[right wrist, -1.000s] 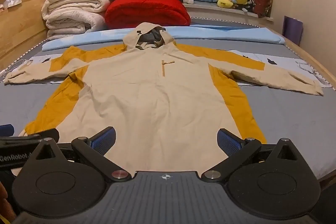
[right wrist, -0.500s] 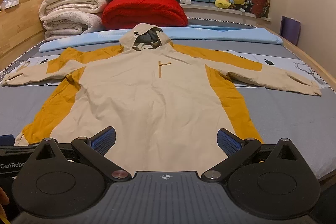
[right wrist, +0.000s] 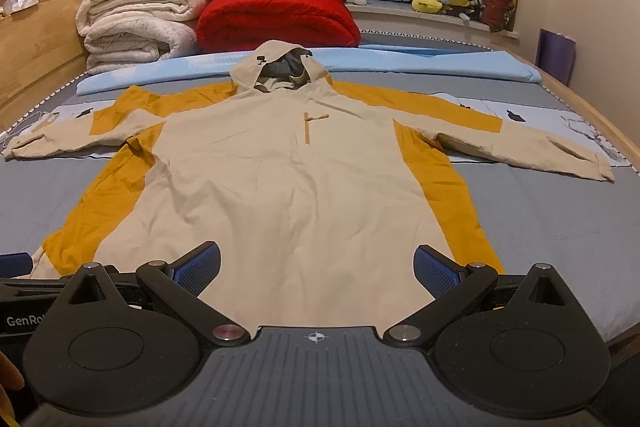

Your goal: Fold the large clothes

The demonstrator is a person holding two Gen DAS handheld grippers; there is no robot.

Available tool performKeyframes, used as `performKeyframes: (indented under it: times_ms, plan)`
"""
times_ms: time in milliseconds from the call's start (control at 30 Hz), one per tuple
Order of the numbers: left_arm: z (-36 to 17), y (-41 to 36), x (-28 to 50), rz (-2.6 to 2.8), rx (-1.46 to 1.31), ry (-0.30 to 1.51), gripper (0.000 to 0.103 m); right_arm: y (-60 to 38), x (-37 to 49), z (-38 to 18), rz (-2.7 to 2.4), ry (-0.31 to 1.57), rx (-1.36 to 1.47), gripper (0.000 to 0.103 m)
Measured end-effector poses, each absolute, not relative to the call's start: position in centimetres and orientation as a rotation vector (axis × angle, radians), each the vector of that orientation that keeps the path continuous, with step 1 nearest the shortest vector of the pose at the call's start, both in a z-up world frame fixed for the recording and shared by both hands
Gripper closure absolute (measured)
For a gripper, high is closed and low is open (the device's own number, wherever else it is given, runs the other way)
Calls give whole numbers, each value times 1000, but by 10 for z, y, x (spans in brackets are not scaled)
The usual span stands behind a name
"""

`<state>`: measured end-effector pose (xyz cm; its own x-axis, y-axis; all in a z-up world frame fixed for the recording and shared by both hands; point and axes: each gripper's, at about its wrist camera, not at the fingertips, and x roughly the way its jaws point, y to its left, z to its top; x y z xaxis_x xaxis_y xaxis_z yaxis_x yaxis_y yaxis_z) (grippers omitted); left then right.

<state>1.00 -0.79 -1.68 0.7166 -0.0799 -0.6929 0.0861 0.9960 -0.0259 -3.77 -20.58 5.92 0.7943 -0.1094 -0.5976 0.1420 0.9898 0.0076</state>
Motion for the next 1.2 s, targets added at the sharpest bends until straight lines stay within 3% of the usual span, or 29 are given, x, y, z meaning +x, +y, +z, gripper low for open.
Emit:
performKeyframes:
  times_ms: [1200]
  plan:
    - [-22, -10, 10, -104, 14, 781, 0, -204, -36, 53, -136, 664, 39, 1]
